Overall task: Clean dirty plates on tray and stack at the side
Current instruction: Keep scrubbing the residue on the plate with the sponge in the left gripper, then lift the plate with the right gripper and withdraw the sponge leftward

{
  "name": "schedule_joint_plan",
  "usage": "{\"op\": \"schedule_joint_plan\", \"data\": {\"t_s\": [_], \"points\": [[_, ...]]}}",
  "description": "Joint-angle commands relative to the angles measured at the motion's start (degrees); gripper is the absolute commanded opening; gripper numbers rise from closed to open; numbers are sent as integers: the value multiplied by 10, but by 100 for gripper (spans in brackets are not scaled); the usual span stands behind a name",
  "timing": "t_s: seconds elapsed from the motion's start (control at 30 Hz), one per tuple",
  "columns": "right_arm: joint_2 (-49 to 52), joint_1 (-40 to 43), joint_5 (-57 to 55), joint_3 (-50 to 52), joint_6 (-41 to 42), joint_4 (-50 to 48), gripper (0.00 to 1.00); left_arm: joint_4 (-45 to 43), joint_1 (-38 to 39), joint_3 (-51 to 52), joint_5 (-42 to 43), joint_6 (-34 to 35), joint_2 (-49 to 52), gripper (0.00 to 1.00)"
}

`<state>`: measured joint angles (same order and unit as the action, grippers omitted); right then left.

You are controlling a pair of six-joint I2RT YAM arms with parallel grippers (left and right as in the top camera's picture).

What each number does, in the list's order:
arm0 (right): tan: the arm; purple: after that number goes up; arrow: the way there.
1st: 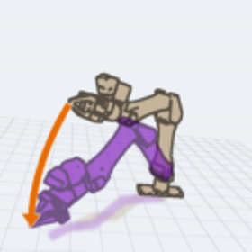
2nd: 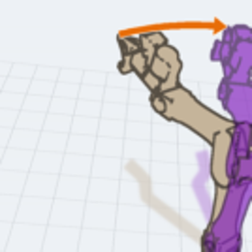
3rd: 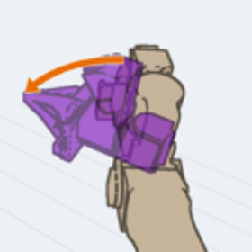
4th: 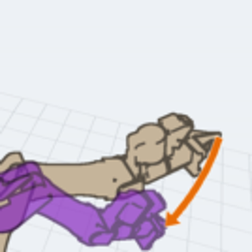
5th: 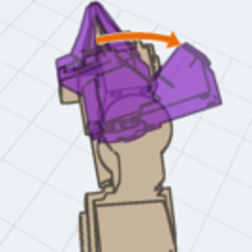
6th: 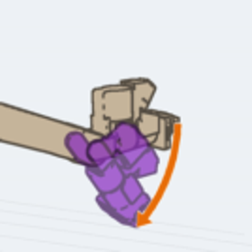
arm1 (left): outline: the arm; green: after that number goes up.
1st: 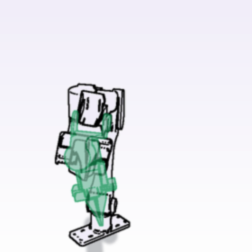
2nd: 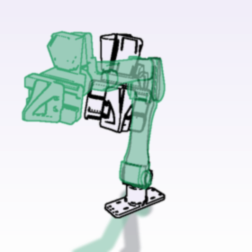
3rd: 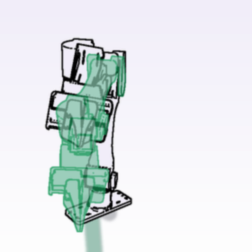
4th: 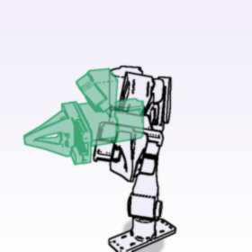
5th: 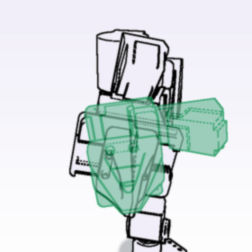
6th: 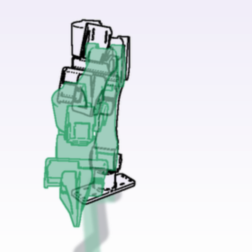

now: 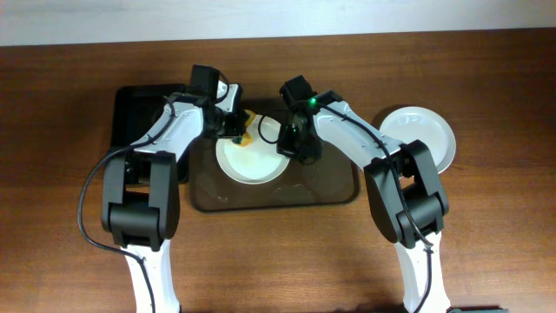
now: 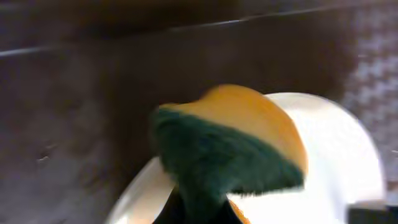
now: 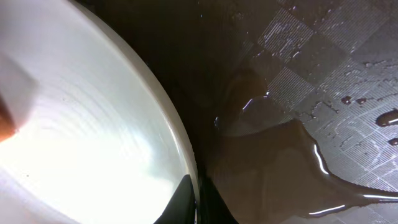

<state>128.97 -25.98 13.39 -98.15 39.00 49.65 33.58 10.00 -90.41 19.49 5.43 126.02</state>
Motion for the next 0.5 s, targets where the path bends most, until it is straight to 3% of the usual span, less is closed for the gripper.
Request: {"op": "schedule_joint_plan", "data": {"t_s": [0.0,0.2,0.33,0.47], "points": [[10,4,-36,5,2,5,4,38,-3,2,-105,10,6,1],[10,4,-35,5,2,5,4,140,-3,2,-92,10,6,1],[10,4,-35,5,2,6,4,192,-6,-3,19,5,6,1],[10,4,-21,5,-15,6,4,223,-16,-18,204,-56,6,1]]}}
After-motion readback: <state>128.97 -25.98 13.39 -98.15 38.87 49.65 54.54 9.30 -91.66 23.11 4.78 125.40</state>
